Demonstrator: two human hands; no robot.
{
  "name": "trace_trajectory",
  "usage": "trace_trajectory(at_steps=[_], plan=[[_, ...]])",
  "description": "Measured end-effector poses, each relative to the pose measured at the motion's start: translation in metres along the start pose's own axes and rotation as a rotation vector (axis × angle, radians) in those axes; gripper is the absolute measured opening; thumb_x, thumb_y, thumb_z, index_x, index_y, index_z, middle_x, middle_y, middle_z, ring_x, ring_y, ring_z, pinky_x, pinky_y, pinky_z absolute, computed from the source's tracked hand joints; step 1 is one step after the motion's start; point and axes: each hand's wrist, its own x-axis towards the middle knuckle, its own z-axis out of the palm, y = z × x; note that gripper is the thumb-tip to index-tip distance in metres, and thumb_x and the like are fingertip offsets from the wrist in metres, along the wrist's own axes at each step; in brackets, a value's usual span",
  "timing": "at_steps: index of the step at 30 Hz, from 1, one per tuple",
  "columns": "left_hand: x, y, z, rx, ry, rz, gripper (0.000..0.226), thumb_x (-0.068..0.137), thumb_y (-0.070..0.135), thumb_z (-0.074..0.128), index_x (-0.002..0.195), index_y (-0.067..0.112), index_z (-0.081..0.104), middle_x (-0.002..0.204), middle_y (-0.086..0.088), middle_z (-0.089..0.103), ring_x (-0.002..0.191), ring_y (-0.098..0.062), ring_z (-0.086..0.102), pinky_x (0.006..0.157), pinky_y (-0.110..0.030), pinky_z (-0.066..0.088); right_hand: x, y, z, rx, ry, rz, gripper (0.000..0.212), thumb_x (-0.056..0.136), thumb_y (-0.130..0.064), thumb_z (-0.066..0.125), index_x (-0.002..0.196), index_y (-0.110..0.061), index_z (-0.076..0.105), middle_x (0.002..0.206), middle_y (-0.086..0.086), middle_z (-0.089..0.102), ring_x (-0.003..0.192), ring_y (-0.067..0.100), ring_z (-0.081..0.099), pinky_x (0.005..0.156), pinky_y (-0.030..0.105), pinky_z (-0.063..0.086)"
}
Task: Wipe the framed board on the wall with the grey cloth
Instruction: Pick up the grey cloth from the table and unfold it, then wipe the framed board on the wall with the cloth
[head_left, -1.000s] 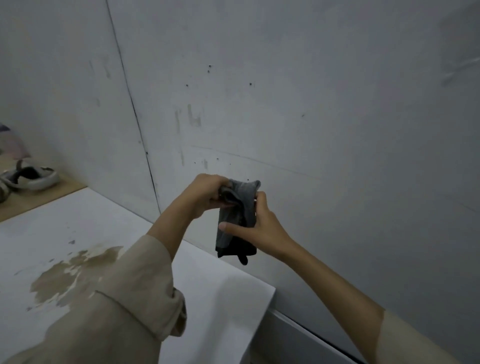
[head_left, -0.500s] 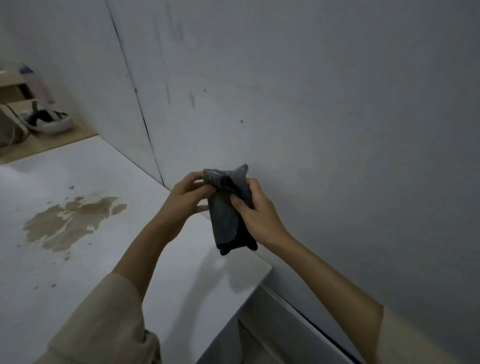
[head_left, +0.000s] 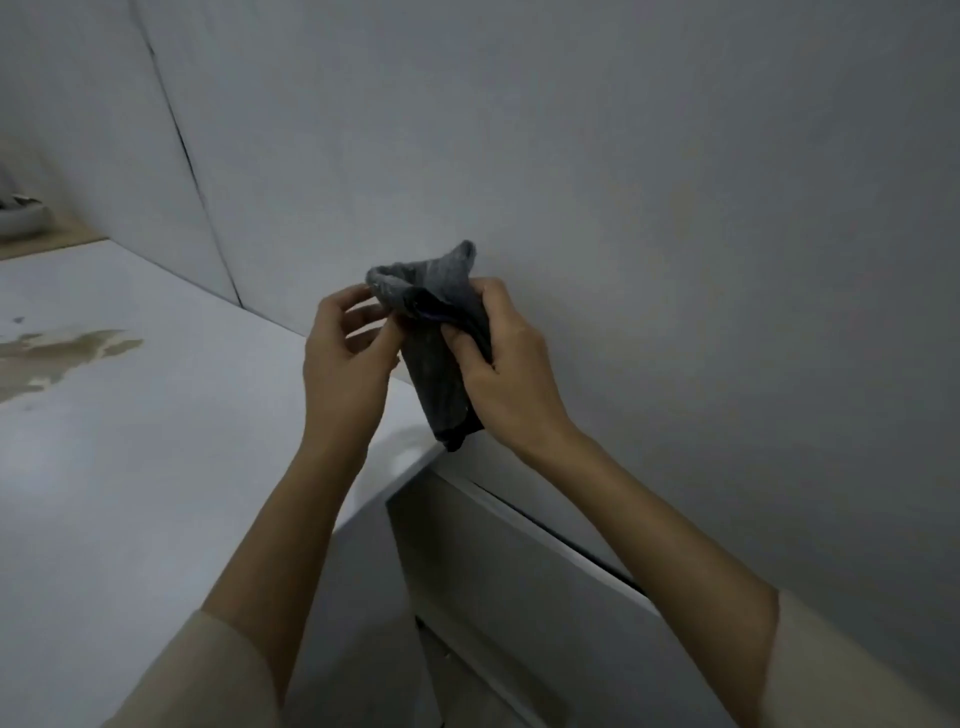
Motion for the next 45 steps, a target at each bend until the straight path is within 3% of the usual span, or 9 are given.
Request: trace_trajectory(at_steps=[3,6,14,17,24,33,38,42,45], plan=[[-0.057,0.024,0.020,-0.110,0.102,0.022,0.023,0.083,0.024,0.066,0.100,0.021,0.050,0.095,0.008,0.060,0.092,-0.009,0.063,0.078,-0.029,0.056,-0.046,-0.016,-0.035,-0.030,0.084,-0.063,0.022,0.094,-0.008,0.048,0.116,-0.008,0.049,0.104,0.008,0.063,0.091,0.018,0.061,0.077,0.029,0.055],[-0.113,0.065,0.041,-0.128,0.001,0.112,0.013,0.087,0.024,0.060,0.098,0.025,0.055,0.098,0.011,0.063,0.094,-0.007,0.063,0.085,-0.033,0.055,-0.086,-0.044,-0.079,-0.105,0.181,-0.125,0.024,0.093,-0.007,0.049,0.116,-0.010,0.051,0.098,0.006,0.065,0.082,0.016,0.060,0.069,0.025,0.051],[-0.206,0.197,0.104,-0.266,-0.309,0.268,0.051,0.076,0.041,0.067,0.119,0.024,0.046,0.122,0.008,0.056,0.114,-0.008,0.056,0.089,-0.025,0.052,-0.142,-0.135,-0.214,-0.295,0.328,-0.236,0.035,0.090,-0.014,0.054,0.124,-0.014,0.048,0.105,0.005,0.063,0.081,0.020,0.062,0.068,0.039,0.055],[-0.229,0.230,0.128,-0.338,-0.325,0.350,0.047,0.079,0.028,0.068,0.120,0.023,0.044,0.120,0.008,0.055,0.109,0.000,0.056,0.072,-0.010,0.051,-0.158,-0.159,-0.258,-0.327,0.314,-0.264,0.047,0.085,-0.014,0.061,0.129,-0.017,0.046,0.115,0.001,0.061,0.093,0.015,0.062,0.074,0.035,0.056],[-0.270,0.284,0.176,-0.416,-0.426,0.438,0.025,0.086,0.026,0.061,0.109,0.023,0.055,0.100,0.005,0.066,0.093,-0.007,0.064,0.080,-0.027,0.054,-0.202,-0.193,-0.360,-0.130,0.142,-0.148,0.045,0.082,-0.014,0.061,0.125,-0.024,0.051,0.125,-0.005,0.054,0.118,0.003,0.050,0.083,0.031,0.056],[-0.298,0.333,0.222,-0.316,-0.471,0.499,0.022,0.086,0.013,0.060,0.107,0.018,0.059,0.098,-0.001,0.067,0.093,-0.017,0.063,0.081,-0.033,0.053,-0.231,-0.229,-0.444,-0.566,0.152,-0.101,0.037,0.085,-0.011,0.062,0.119,-0.024,0.055,0.114,-0.013,0.055,0.106,0.000,0.052,0.073,0.014,0.050],[-0.289,0.346,0.229,-0.237,-0.368,0.587,0.023,0.089,0.008,0.052,0.111,0.013,0.057,0.100,-0.002,0.064,0.090,-0.016,0.059,0.072,-0.013,0.044,-0.234,-0.260,-0.493,-0.917,0.315,-0.239,0.024,0.085,-0.009,0.063,0.108,-0.013,0.066,0.104,0.003,0.068,0.092,0.012,0.062,0.076,0.017,0.050],[-0.263,0.350,0.223,-0.271,-0.181,0.542,0.013,0.091,0.019,0.054,0.103,0.015,0.056,0.090,0.001,0.058,0.078,-0.012,0.053,0.061,-0.016,0.040,-0.227,-0.275,-0.539,-1.301,0.544,-0.217,0.046,0.089,-0.019,0.058,0.133,-0.012,0.046,0.135,0.009,0.052,0.124,0.027,0.046,0.098,0.042,0.038],[-0.242,0.353,0.218,-0.285,-0.090,0.548,0.010,0.089,0.025,0.058,0.090,0.016,0.054,0.077,0.006,0.055,0.073,-0.011,0.052,0.058,-0.013,0.037,-0.220,-0.276,-0.557,-1.498,0.377,-0.015,0.091,0.083,-0.047,0.059,0.148,-0.018,0.003,0.158,0.000,0.003,0.144,0.017,0.003,0.111,0.047,0.019]])
